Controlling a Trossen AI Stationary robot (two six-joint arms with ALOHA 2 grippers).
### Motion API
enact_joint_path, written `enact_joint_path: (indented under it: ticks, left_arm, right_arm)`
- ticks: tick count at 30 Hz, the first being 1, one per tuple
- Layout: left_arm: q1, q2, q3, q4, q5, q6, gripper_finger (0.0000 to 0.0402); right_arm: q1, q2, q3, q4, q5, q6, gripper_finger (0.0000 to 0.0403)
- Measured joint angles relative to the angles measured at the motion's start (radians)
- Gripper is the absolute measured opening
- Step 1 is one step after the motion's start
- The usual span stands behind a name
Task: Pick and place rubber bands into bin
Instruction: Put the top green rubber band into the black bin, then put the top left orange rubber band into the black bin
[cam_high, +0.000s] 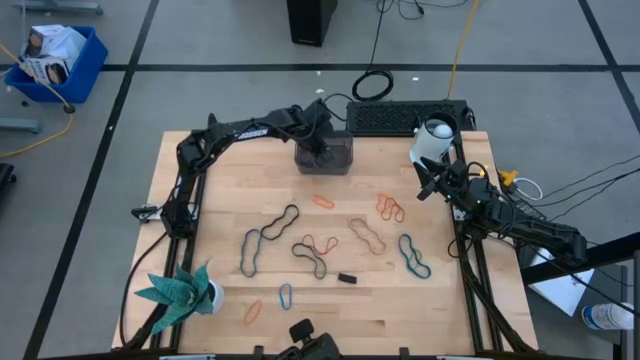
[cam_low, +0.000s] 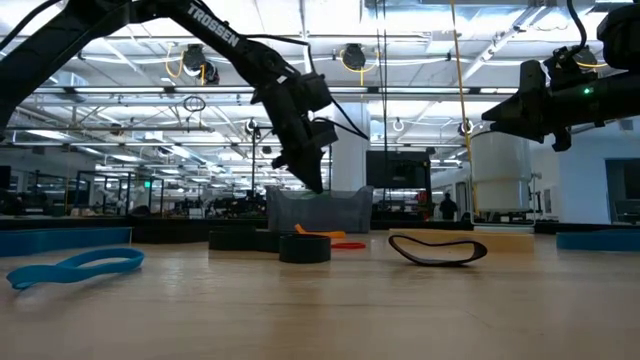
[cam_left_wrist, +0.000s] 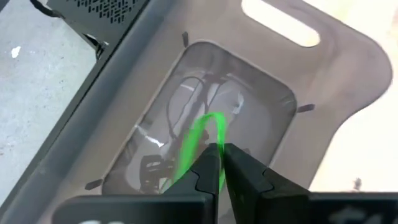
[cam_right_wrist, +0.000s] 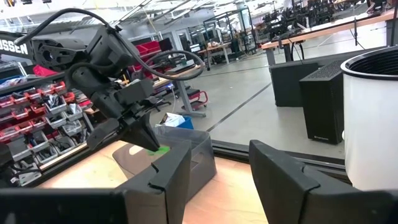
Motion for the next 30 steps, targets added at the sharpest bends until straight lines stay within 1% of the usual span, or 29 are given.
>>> enact_joint_path:
  ticks: [1, 7, 11, 24, 30]
  left_arm:
    - [-0.001, 0.000, 0.000, 0.004, -0.001, 0.000, 0.0022]
    - [-0.011, 0.000, 0.000, 0.013, -0.090, -0.007, 0.0009]
    - [-0.017, 0.000, 0.000, 0.013, -0.096, 0.021, 0.0011]
    - [-0.033, 0.000, 0.000, 0.013, -0.103, 0.044, 0.0084]
    - [-0.033, -0.013, -0.002, 0.004, -0.103, 0.056, 0.0109]
  right_arm:
    - [0.000, 0.000, 0.000, 0.000, 0.000, 0.000, 0.0155]
    - [0.000, 0.000, 0.000, 0.000, 0.000, 0.000, 0.0155]
    - [0.000, 0.000, 0.000, 0.000, 0.000, 0.000, 0.0155]
    - [0.000, 0.000, 0.000, -0.001, 0.000, 0.000, 0.0155]
    - [0.000, 0.000, 0.000, -0.001, 0.000, 0.000, 0.0155]
